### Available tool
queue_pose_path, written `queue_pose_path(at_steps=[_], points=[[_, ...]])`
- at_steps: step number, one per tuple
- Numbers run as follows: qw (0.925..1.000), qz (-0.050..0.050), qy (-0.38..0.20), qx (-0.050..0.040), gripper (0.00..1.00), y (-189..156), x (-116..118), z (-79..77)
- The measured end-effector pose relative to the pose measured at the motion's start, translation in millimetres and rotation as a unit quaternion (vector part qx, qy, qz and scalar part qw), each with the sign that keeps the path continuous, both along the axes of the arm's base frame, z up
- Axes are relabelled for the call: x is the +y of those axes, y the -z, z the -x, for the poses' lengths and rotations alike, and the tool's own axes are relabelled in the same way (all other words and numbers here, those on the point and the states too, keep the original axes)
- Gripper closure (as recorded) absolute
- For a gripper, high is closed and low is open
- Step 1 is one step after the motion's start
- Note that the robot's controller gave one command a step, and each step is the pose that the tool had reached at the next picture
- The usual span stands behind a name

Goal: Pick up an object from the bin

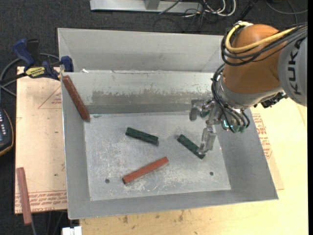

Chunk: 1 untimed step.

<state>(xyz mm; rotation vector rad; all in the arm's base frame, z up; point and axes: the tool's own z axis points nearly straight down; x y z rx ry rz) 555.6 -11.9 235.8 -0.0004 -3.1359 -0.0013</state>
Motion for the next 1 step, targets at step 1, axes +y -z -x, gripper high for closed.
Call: queue_pose_path(at_steps=[1], points=[[0.9913, 0.0, -0.131, -0.0069, 0.0, 165.8, -40.2, -6.7]])
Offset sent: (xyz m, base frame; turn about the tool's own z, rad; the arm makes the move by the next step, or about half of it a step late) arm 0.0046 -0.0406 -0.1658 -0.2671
